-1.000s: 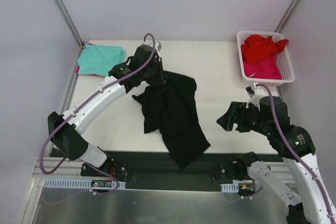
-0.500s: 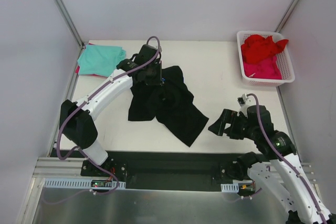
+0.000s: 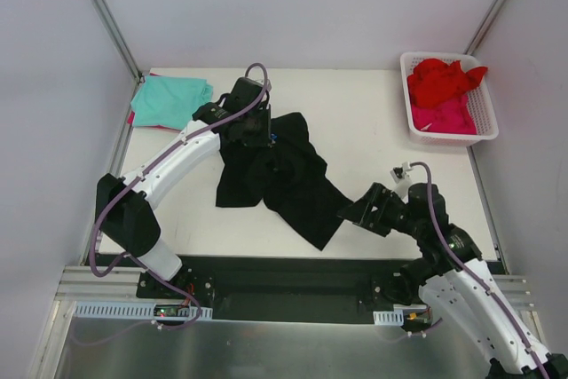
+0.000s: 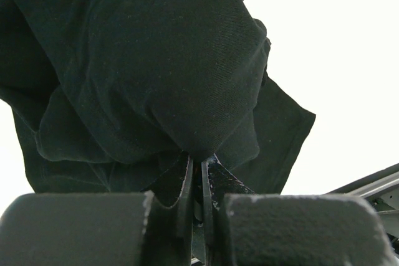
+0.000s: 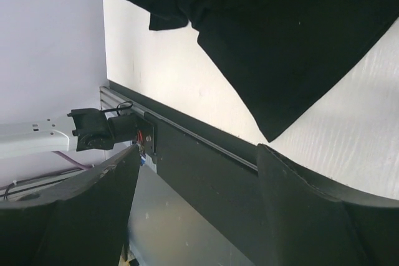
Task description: Fold and stack the t-shirts
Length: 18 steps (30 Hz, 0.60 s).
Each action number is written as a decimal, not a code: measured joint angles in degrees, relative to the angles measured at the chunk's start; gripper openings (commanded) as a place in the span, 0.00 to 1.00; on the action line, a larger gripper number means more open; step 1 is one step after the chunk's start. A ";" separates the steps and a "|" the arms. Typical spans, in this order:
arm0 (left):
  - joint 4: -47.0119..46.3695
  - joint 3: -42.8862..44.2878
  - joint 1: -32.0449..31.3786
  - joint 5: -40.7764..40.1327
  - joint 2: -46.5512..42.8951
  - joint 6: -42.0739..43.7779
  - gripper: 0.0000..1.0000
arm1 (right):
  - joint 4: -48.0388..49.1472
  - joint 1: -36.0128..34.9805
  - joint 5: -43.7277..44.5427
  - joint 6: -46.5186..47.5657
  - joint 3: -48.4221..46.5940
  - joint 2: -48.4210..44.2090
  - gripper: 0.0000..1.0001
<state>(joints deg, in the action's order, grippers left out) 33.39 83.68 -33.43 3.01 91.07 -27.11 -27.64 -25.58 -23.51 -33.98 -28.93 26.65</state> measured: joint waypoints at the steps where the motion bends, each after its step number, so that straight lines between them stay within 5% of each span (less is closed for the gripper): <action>1: 0.00 0.00 0.00 0.00 0.00 0.02 0.00 | 0.37 -0.55 -0.09 -0.70 0.61 -0.02 0.76; 5: 0.02 0.00 0.04 0.02 0.02 0.15 0.00 | 1.75 -2.62 -0.31 -3.04 3.21 0.28 0.74; 7: 0.11 0.04 0.17 0.15 0.00 0.15 0.09 | 2.21 -3.80 -0.28 -3.78 4.57 0.87 0.75; 10: 0.24 0.09 0.55 0.81 0.02 0.50 0.38 | 2.21 -5.62 0.02 -4.31 5.86 2.16 0.75; 11: 0.37 0.17 0.59 0.96 0.00 0.66 0.61 | 2.25 -6.08 0.15 -4.39 6.05 2.62 0.76; 12: 0.42 0.28 0.87 1.01 0.02 0.83 0.99 | 2.32 -6.40 0.28 -4.39 6.14 3.10 0.79; 18: 1.49 2.14 0.94 1.18 0.00 0.83 0.99 | 5.07 -9.03 1.68 -4.76 6.58 7.30 0.76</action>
<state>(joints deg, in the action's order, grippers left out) 34.87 85.82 -32.49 4.19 91.07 -26.28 -22.57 -34.61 -21.82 -38.74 -22.35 33.95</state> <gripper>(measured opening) 0.986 0.779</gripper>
